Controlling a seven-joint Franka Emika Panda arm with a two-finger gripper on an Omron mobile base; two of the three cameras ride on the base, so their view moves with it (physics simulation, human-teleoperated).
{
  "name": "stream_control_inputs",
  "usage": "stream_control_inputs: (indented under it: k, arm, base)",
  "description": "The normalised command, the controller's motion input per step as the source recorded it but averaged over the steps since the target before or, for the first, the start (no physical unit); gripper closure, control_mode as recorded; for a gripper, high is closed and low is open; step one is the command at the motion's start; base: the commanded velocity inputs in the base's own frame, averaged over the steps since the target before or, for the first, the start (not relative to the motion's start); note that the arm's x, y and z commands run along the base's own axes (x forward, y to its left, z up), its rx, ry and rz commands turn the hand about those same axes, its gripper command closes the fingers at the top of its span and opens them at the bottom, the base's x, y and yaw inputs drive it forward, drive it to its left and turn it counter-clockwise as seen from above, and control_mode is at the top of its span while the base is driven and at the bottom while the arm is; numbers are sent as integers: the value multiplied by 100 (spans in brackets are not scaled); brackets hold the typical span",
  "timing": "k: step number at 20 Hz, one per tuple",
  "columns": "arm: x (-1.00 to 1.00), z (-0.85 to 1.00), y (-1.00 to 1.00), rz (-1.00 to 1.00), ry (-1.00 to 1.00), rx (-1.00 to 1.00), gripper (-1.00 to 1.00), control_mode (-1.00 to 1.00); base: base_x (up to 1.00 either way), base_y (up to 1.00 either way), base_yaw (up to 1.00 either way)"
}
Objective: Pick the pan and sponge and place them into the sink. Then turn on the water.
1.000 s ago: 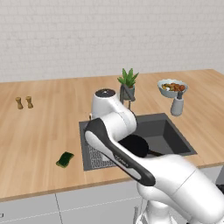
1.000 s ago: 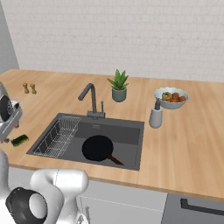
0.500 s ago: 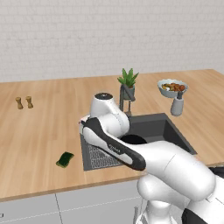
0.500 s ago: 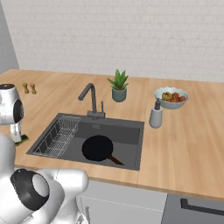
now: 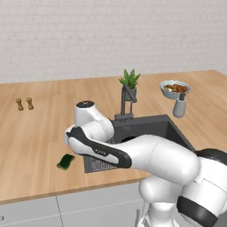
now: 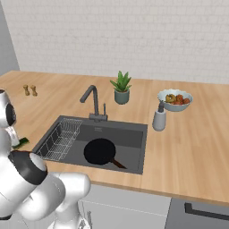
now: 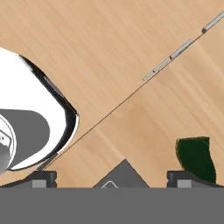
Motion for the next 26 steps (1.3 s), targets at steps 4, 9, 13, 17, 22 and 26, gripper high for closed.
stream_control_inputs:
  k: [4,9,13,17,22,26]
  arm:
    - [22,-38,16,10,-2,-3,-100,-100]
    - [19,-23,14,8,-5,0,-100,-100]
    - [19,-7,19,3,-1,0,-100,-100]
    - [22,-11,17,1,0,0,-100,-100]
    - [25,-18,16,1,0,0,-100,-100]
    - [32,-16,19,1,0,-1,-100,-100]
  base:
    - [0,0,0]
    - [0,0,0]
    - [0,0,0]
    - [0,0,0]
    - [0,0,0]
    - [0,0,0]
